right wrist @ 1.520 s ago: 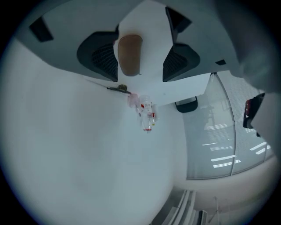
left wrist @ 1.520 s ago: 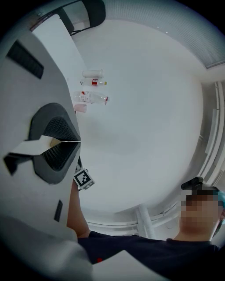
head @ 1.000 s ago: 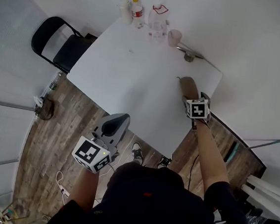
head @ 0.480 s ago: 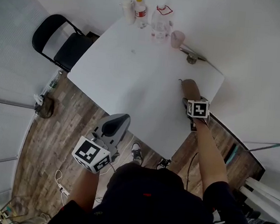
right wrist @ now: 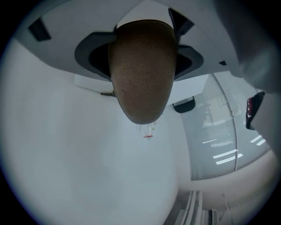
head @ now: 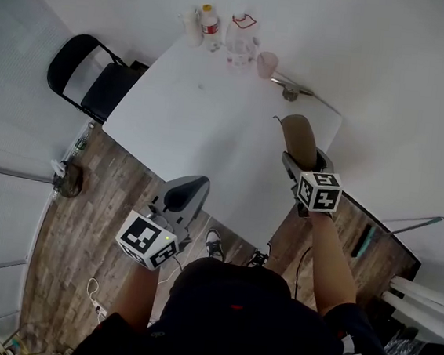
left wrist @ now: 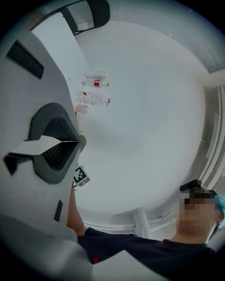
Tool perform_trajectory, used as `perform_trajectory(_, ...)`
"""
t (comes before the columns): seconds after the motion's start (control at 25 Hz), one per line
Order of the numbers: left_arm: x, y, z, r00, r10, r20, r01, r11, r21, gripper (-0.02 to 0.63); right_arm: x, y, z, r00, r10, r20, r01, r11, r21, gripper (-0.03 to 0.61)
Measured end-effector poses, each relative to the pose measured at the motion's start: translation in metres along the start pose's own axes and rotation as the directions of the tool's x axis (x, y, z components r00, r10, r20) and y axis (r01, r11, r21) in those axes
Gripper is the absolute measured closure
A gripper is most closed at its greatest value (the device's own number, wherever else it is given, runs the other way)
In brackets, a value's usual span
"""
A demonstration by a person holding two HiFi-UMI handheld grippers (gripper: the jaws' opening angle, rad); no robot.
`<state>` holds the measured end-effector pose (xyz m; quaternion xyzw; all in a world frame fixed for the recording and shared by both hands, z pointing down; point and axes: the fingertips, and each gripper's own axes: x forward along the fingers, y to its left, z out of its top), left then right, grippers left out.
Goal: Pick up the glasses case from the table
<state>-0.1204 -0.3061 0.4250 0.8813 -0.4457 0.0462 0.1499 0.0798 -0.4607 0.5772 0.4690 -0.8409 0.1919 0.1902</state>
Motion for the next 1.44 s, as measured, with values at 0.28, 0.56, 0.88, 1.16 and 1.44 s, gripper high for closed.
perform_trajectory(0.28,0.003,-0.03,0.019,0.998,-0.041,0.046,0.039,0.999,0.035,0.591,-0.104,0.029,0.068,0.973,0.041,0.229,-0.04,0.999,-0.007,0.192)
perform_trajectory(0.56,0.002,-0.069,0.036,0.994,-0.092,0.062,0.085,0.991,0.1,0.591,-0.186,0.038,0.113,0.924,0.051,0.379,-0.047,0.999,-0.021,0.192)
perform_trajectory(0.88,-0.003,-0.094,0.053,0.988,-0.11,0.11,0.097,0.988,0.122,0.59,-0.233,0.041,0.12,0.898,0.053,0.437,-0.022,0.997,-0.074,0.192)
perform_trajectory(1.16,0.0,-0.097,0.057,0.986,-0.115,0.123,0.101,0.988,0.115,0.591,-0.242,0.04,0.117,0.897,0.049,0.44,-0.021,0.997,-0.068,0.192)
perform_trajectory(1.44,0.003,-0.098,0.056,0.986,-0.118,0.12,0.105,0.988,0.113,0.589,-0.239,0.036,0.114,0.9,0.042,0.434,-0.018,0.998,-0.061,0.192)
